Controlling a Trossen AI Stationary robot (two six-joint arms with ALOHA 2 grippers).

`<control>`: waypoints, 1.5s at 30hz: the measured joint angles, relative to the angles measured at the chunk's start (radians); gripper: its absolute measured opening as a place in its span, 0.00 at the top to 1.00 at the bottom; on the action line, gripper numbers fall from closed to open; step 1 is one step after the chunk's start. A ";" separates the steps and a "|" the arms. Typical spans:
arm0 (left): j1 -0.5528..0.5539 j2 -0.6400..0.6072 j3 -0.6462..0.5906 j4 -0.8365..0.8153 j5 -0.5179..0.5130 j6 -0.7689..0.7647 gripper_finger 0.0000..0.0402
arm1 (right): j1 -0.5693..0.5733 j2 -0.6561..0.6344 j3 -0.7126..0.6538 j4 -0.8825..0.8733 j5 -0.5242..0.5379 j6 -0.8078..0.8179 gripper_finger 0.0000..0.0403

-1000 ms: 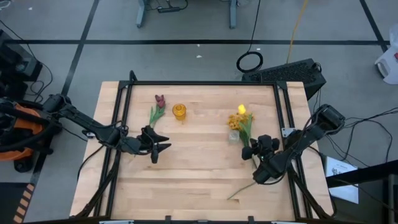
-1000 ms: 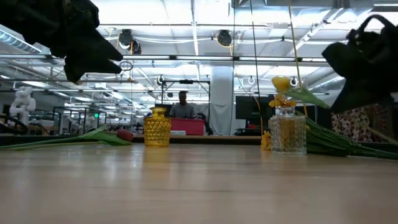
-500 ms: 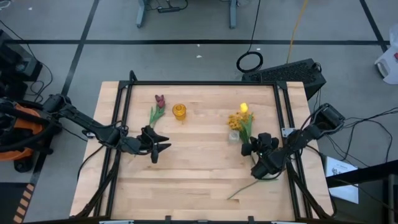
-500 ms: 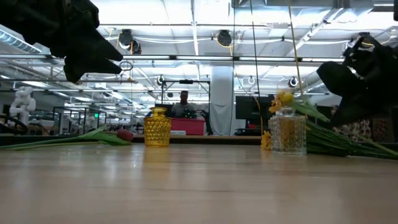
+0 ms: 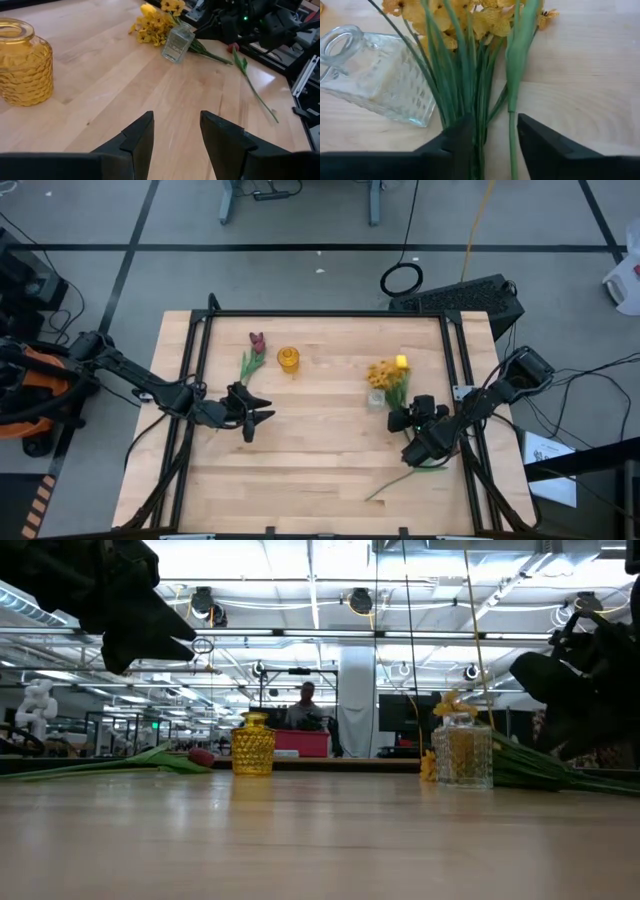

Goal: Sort flowers into vase by color
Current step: Put the red flower into the yellow vase

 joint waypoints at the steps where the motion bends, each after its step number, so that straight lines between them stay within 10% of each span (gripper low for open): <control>1: 0.000 0.000 0.000 -0.001 0.000 0.000 0.58 | 0.001 -0.002 0.007 -0.006 0.000 -0.001 0.59; 20: -0.055 0.260 0.006 0.426 0.090 0.103 0.58 | 0.120 -0.020 0.501 -0.110 -0.441 -0.471 0.56; 34: -0.123 0.449 0.168 0.417 0.109 0.133 0.58 | 0.191 0.138 0.515 0.031 -0.595 -1.203 0.64; 45: -0.126 0.451 0.198 0.333 0.102 0.125 0.58 | 0.188 0.321 0.514 -0.057 -0.699 -1.390 0.69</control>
